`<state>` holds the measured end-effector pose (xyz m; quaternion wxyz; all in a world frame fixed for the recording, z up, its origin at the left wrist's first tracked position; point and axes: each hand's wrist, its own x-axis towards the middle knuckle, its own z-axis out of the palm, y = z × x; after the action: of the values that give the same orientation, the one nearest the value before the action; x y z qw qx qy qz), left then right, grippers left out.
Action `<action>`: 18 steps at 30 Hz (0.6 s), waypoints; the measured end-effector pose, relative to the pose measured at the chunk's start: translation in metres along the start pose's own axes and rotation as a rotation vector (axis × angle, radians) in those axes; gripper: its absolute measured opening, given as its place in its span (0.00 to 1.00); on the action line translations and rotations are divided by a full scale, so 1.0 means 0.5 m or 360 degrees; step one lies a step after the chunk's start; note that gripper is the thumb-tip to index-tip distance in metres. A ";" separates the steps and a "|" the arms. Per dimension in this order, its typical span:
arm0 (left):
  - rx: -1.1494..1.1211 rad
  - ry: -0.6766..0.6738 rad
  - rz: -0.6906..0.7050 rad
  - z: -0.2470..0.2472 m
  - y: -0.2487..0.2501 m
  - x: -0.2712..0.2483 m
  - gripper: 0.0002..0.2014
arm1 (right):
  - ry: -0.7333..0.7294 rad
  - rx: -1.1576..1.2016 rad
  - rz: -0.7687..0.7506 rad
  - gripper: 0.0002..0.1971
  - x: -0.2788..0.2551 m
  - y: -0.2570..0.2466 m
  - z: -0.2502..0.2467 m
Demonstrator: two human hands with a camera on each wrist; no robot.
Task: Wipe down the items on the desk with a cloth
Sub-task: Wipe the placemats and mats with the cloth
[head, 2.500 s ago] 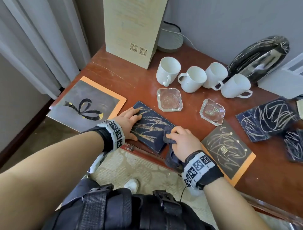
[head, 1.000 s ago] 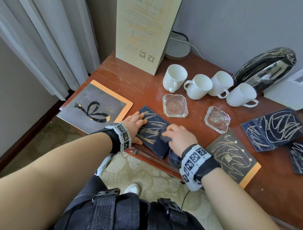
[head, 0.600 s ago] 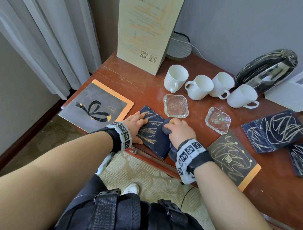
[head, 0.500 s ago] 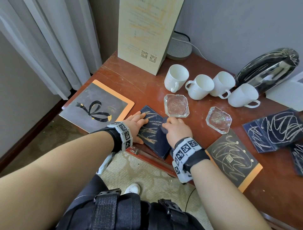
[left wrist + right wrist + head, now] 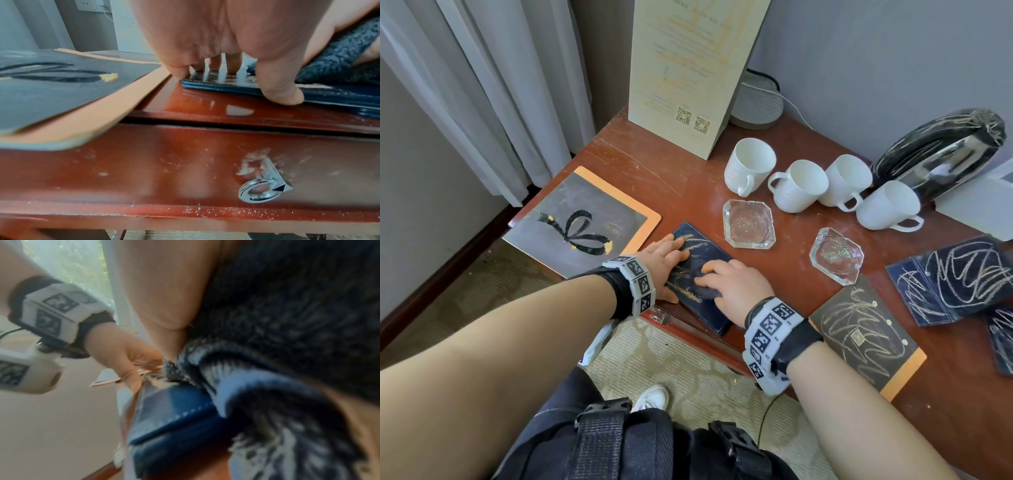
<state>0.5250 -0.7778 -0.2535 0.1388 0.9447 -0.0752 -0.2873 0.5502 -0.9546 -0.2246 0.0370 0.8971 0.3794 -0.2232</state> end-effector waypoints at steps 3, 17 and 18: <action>-0.0010 0.0006 0.0009 -0.002 0.000 -0.002 0.46 | 0.0134 0.0060 0.0432 0.22 -0.009 0.024 0.002; 0.0192 0.0019 -0.0076 -0.016 0.019 -0.002 0.46 | -0.0092 0.0156 0.0095 0.29 -0.079 -0.087 0.036; 0.0203 0.0014 -0.0080 -0.016 0.020 -0.003 0.46 | -0.0122 0.0155 0.0023 0.29 -0.078 -0.090 0.039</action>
<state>0.5277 -0.7851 -0.2434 0.0714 0.9545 -0.0689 -0.2813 0.4874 -0.9531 -0.2208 0.0095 0.8914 0.3600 -0.2753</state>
